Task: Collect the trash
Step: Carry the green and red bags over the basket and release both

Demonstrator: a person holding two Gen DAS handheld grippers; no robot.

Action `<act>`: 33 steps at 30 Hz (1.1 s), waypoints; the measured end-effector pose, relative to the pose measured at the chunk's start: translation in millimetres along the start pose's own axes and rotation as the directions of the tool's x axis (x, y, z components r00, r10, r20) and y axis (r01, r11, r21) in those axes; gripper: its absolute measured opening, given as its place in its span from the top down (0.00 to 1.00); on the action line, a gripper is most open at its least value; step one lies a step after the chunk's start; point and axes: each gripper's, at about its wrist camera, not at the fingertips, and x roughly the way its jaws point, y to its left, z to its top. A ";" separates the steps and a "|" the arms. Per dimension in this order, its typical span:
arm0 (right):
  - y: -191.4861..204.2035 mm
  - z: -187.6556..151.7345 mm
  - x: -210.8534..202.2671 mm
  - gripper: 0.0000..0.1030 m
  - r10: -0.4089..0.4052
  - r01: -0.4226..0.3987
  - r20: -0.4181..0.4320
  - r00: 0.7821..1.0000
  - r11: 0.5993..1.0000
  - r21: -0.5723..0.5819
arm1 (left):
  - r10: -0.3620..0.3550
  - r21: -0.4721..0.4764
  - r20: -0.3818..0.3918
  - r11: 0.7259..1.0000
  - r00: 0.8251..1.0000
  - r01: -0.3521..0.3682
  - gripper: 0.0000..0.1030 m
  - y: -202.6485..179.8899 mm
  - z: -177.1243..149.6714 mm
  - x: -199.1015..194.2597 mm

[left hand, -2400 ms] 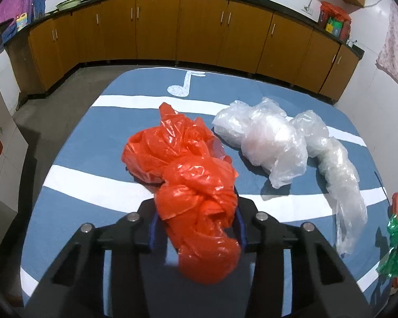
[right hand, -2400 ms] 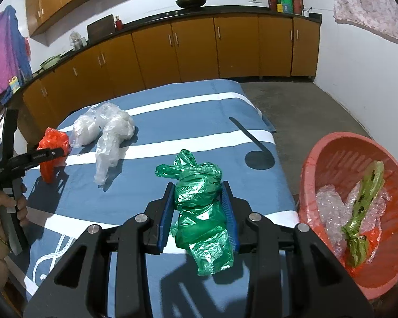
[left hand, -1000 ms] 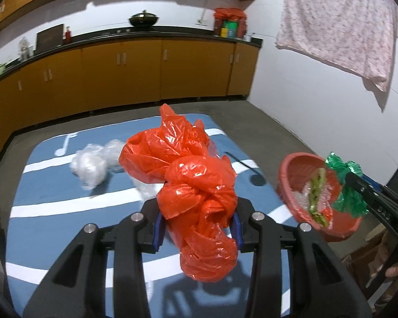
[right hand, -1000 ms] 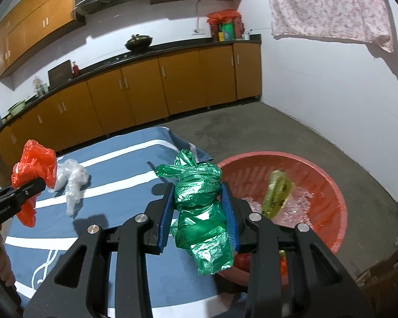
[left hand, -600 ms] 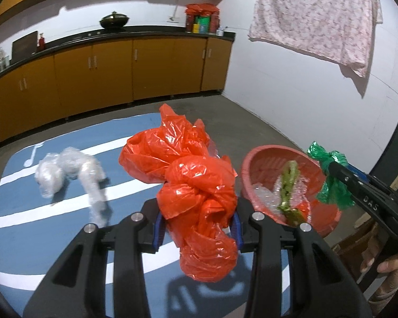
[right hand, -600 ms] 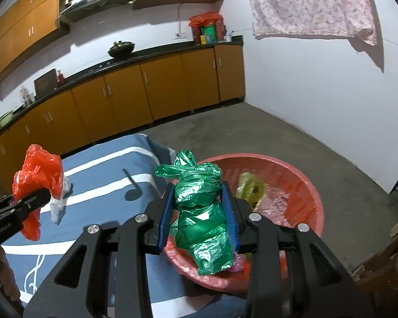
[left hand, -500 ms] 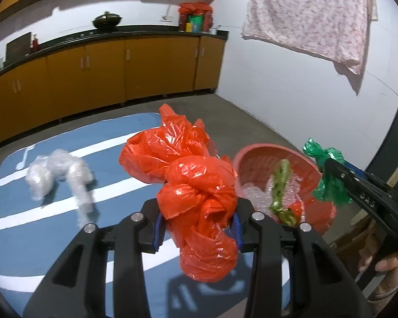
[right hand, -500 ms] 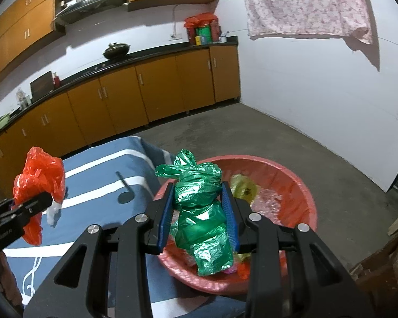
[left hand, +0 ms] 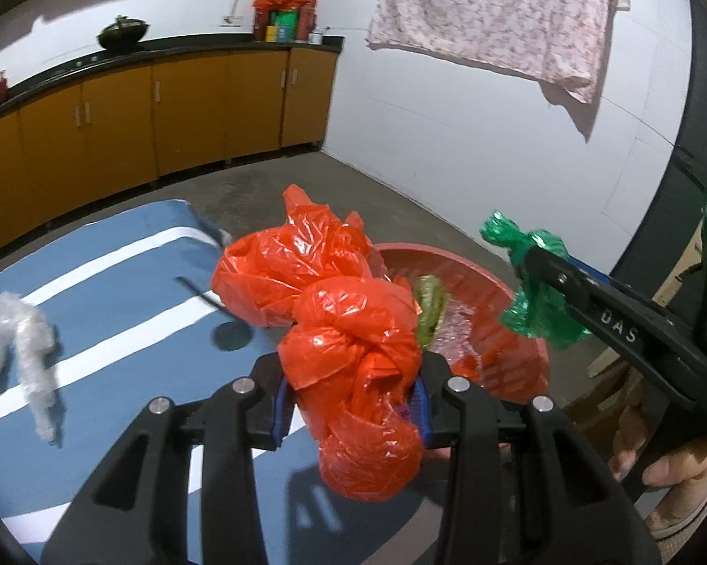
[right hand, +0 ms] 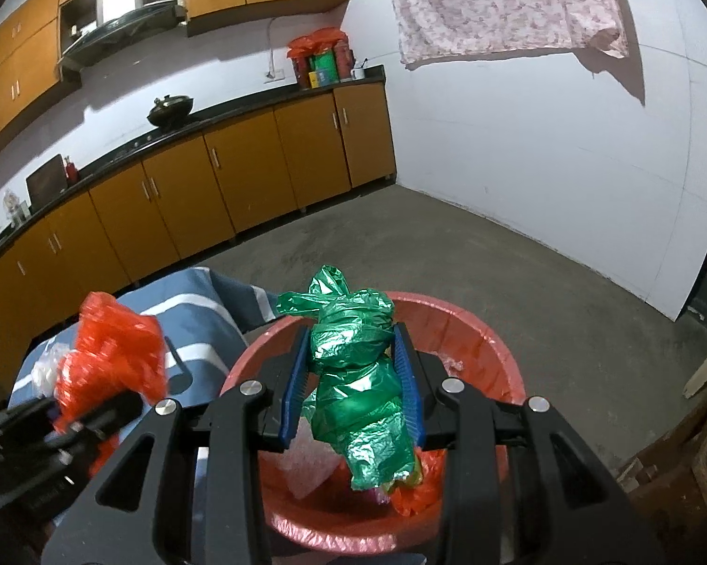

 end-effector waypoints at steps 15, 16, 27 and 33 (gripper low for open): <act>-20.7 12.4 1.8 0.30 -0.007 0.001 0.058 0.998 0.996 0.090 | -0.072 -0.013 -0.047 0.997 0.996 0.071 0.35 -15.9 0.9 42.7; -21.1 10.0 1.4 0.28 -0.012 0.007 0.055 0.998 0.996 0.091 | -0.068 -0.018 -0.050 0.998 0.996 0.067 0.34 -13.4 -0.4 42.9; -16.8 6.3 -3.8 0.02 -0.069 0.063 0.074 0.995 0.995 0.080 | 0.092 -0.067 -0.021 0.993 0.996 -0.093 0.15 38.7 -15.5 17.3; 13.2 5.5 -5.0 0.02 -0.064 0.066 0.101 0.993 0.998 -0.013 | 0.220 -0.112 -0.007 0.969 0.975 -0.220 0.11 88.3 -30.2 -13.9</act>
